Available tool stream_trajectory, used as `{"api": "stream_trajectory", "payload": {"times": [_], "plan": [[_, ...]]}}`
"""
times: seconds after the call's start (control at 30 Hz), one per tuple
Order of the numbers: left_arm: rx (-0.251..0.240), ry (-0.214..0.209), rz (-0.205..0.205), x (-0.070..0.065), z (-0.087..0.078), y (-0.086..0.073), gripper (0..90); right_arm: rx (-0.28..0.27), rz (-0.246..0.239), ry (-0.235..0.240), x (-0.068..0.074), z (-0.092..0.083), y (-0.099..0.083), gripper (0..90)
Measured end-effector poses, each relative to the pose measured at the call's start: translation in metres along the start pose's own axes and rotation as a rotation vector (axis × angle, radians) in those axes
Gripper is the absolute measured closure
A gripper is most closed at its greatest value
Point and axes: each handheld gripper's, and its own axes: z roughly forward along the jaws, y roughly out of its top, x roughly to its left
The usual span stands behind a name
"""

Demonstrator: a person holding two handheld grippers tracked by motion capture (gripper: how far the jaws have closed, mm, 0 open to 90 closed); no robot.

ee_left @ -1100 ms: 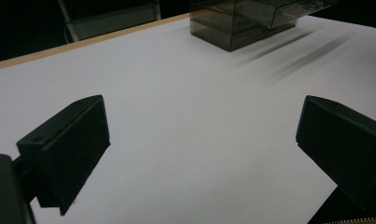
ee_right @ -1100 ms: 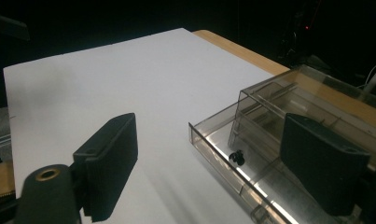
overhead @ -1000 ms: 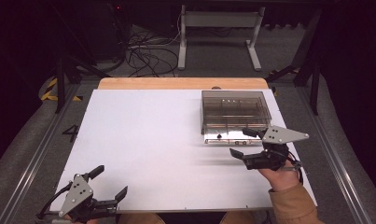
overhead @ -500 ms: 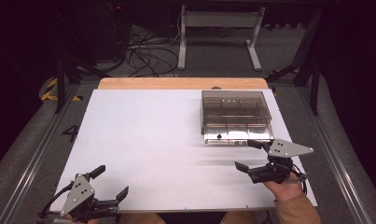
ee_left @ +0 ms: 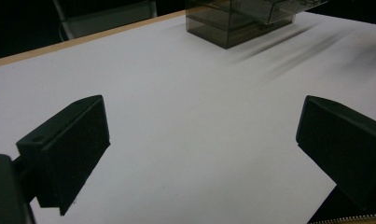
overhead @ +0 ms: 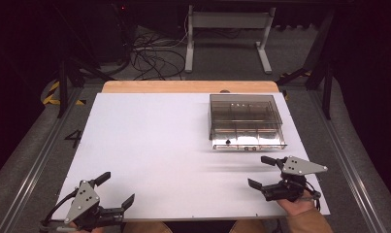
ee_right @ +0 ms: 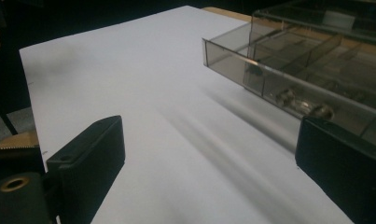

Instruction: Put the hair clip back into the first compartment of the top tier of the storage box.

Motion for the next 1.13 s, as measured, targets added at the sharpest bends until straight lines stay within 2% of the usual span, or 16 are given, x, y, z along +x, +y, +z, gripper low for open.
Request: {"api": "stream_trajectory", "payload": {"times": [0.17,0.3,0.43,0.5,0.57,0.63,0.73,0.9,1.0,1.13], "plan": [[0.000,-0.004,-0.004,0.000,0.001,0.000,3.5,-0.010,0.020,-0.018,-0.001,-0.003,-0.013,4.2],[0.001,-0.001,0.009,0.000,0.002,0.000,3.4,-0.027,0.031,-0.013,-0.002,-0.007,-0.023,3.1],[-0.002,-0.004,0.003,0.001,0.002,-0.001,3.3,-0.020,0.028,-0.002,0.002,-0.008,-0.031,2.3],[-0.004,-0.002,-0.001,0.000,0.003,-0.001,3.3,0.001,0.018,0.003,0.005,-0.007,-0.034,2.0],[-0.001,0.005,0.016,0.001,0.004,-0.002,3.3,0.012,0.005,0.021,0.004,-0.005,-0.032,2.0],[0.000,0.006,-0.004,0.001,0.006,-0.003,3.3,0.019,-0.012,0.019,0.003,-0.003,-0.030,2.1],[-0.009,0.008,-0.006,0.003,0.005,-0.004,3.3,0.034,0.001,0.026,0.001,-0.002,-0.031,2.1],[-0.011,0.005,-0.017,0.005,0.006,-0.005,3.3,0.010,0.001,0.021,0.000,-0.005,-0.030,2.1],[-0.014,0.004,-0.007,0.006,0.005,-0.004,3.3,0.002,-0.002,0.017,0.001,-0.006,-0.030,2.1],[-0.013,0.004,-0.014,0.005,0.005,-0.005,3.4,-0.005,-0.001,0.017,0.001,-0.006,-0.029,2.1]]}}
